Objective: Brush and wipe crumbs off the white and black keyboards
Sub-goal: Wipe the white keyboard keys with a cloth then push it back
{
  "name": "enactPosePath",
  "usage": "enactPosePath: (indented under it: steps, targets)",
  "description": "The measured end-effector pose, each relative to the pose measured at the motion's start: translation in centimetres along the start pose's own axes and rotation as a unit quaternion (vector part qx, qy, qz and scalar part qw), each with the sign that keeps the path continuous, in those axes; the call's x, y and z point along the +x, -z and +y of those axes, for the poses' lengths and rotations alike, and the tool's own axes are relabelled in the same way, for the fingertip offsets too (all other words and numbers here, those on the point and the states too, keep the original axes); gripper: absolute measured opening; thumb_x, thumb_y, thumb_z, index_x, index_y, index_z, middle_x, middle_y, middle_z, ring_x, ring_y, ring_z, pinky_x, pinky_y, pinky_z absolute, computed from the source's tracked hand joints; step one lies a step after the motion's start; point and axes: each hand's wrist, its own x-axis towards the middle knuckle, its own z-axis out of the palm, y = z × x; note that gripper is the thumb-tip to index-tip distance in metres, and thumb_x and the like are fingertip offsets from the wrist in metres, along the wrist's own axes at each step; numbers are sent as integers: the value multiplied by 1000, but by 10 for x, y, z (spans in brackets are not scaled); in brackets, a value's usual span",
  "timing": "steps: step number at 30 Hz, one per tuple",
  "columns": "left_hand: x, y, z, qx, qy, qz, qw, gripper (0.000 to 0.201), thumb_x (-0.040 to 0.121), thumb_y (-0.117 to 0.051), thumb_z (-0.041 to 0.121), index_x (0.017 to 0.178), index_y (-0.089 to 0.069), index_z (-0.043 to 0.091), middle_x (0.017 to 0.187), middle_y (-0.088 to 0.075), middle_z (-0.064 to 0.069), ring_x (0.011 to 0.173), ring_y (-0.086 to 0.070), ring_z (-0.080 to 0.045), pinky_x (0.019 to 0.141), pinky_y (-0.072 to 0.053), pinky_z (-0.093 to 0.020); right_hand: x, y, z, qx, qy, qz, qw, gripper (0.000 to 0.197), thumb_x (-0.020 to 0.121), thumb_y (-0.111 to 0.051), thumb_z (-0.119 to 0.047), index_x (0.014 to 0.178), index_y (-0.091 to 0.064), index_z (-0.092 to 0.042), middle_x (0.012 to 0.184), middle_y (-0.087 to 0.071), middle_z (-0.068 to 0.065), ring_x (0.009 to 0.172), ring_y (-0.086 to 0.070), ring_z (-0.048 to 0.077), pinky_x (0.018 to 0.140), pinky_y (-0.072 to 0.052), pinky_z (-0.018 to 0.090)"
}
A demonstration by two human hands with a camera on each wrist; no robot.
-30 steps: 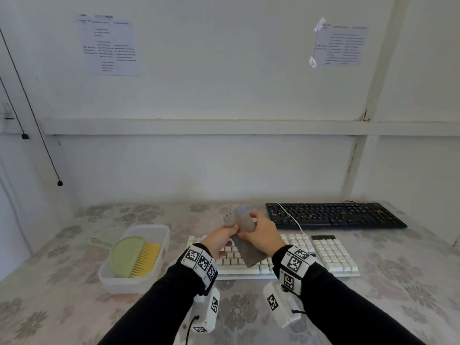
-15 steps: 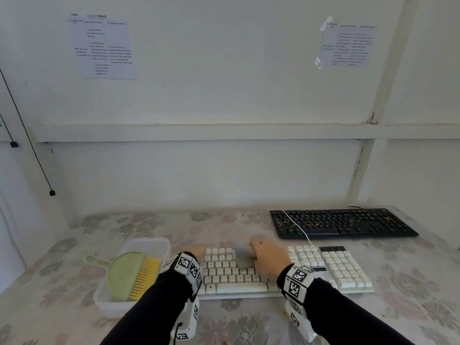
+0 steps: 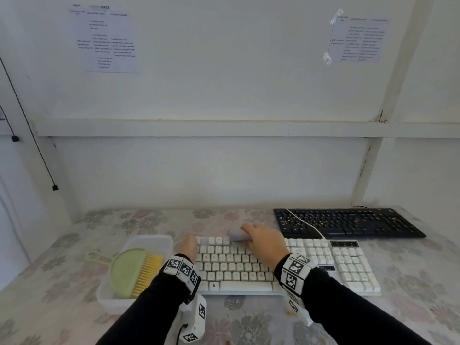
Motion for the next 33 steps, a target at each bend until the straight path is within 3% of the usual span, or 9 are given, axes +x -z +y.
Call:
enactPosePath:
  steps: [5, 8, 10, 12, 14, 18, 21, 27, 33]
  targets:
    - [-69, 8, 21, -58, -71, -34, 995, 27, 99, -37, 17, 73, -45, 19, 76, -47, -2, 68, -45, -17, 60, -38, -27, 24, -7, -50, 24, 94, 6, 995, 30, 96, -46, -24, 125, -48, -22, 112, -58, 2, 94, -58, 21, 79, -51, 34]
    - [-70, 9, 16, -130, -135, -51, 981, 19, 96, -39, 7, 91, -57, 8, 94, -57, -16, 91, -51, -28, 82, -47, -45, 28, -14, -71, 0, 125, 6, 992, 29, 94, -49, -21, 123, -50, -20, 111, -56, 6, 92, -57, 26, 72, -48, 34]
    - [-66, 5, 13, -145, -98, -34, 984, 22, 96, -40, 1, 109, -54, 13, 106, -56, -13, 96, -47, -21, 90, -45, -30, 26, -15, -73, -8, 123, 1, 992, 29, 93, -49, -18, 121, -53, -18, 107, -56, 8, 90, -57, 28, 68, -45, 35]
    - [-74, 9, 12, -138, -123, -2, 983, 21, 96, -41, 4, 87, -52, 20, 91, -57, -7, 87, -48, -20, 74, -43, -19, 21, -13, -66, -15, 117, -3, 993, 29, 93, -48, -15, 120, -55, -18, 105, -55, 8, 89, -56, 28, 67, -42, 34]
    - [-77, 9, 13, -164, -92, 34, 982, 22, 90, -45, 22, 69, -49, 16, 74, -55, -11, 73, -51, -24, 66, -42, -31, 12, -8, -53, -20, 111, -10, 994, 30, 92, -48, -12, 121, -55, -20, 105, -54, 7, 90, -54, 26, 67, -39, 32]
    - [-80, 9, 14, -191, -53, 11, 980, 33, 86, -43, 29, 54, -44, 18, 42, -48, -4, 34, -47, -19, 45, -41, -22, -7, 4, -20, -14, 68, -16, 997, 30, 91, -49, -14, 120, -54, -21, 110, -54, 1, 95, -53, 20, 70, -37, 26]
    - [-79, 9, 12, -203, -51, 1, 978, 40, 90, -41, 23, 51, -40, 18, 33, -42, 2, 25, -42, -14, 36, -37, -15, -17, 14, 0, -39, 27, -23, 999, 26, 89, -51, -18, 115, -54, -22, 110, -55, -3, 93, -55, 17, 68, -35, 24]
    - [-75, 8, 9, -230, -55, 3, 972, 38, 89, -42, 26, 52, -41, 18, 38, -45, -1, 31, -45, -17, 44, -38, -21, -18, 33, -9, -49, -42, -50, 997, 27, 90, -50, -36, 110, -53, -19, 110, -54, -3, 92, -56, 18, 67, -35, 25]
    - [-73, 12, 8, -129, -162, 18, 978, 32, 94, -39, 13, 65, -52, 9, 63, -56, -8, 57, -53, -21, 52, -41, -28, 12, 24, -63, 39, 63, -23, 997, 34, 90, -51, -20, 123, -52, -24, 116, -55, -3, 99, -55, 16, 77, -40, 22]
